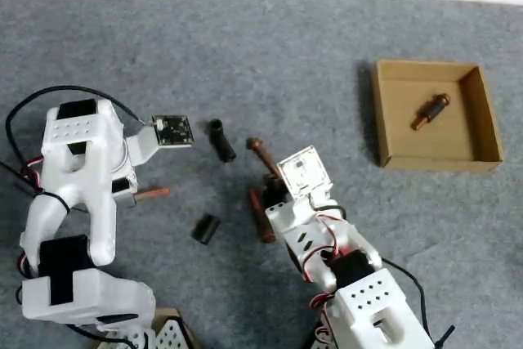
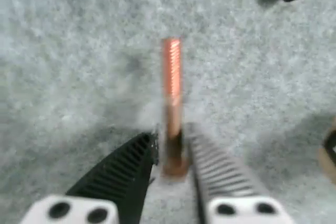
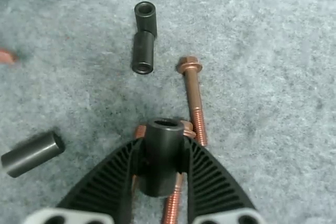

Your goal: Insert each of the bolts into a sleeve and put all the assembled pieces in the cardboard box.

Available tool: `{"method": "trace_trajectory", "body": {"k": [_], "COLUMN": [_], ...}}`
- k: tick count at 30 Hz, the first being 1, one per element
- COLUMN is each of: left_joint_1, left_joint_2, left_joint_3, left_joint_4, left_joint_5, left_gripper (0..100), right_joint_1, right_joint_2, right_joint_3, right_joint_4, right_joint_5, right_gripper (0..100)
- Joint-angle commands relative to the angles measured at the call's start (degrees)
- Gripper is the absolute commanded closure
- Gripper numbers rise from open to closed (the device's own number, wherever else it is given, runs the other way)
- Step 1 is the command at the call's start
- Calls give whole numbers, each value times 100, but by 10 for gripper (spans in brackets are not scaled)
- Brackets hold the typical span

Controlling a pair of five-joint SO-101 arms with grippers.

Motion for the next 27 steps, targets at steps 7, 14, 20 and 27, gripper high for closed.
{"method": "trace_trajectory", "body": {"k": [7,14,20,27], "left_joint_1": [-163,-356,-207,-215], "left_joint_2": [-338,-338,-330,-286], "left_joint_3": [-251,-189,-110,321], "left_joint_4": [-1099,167,914,273], "left_joint_5": [4149,8756,9873,11024], "left_gripper": [752,751,751,751], "right_joint_1": [48,48,40,40], "right_joint_2": [-101,-101,-92,-92], "right_joint_3": [-48,-48,-48,-40], "right_joint_4": [-4,-4,-4,-4], "right_joint_5": [62,62,62,62], "right_gripper": [992,992,992,992]}}
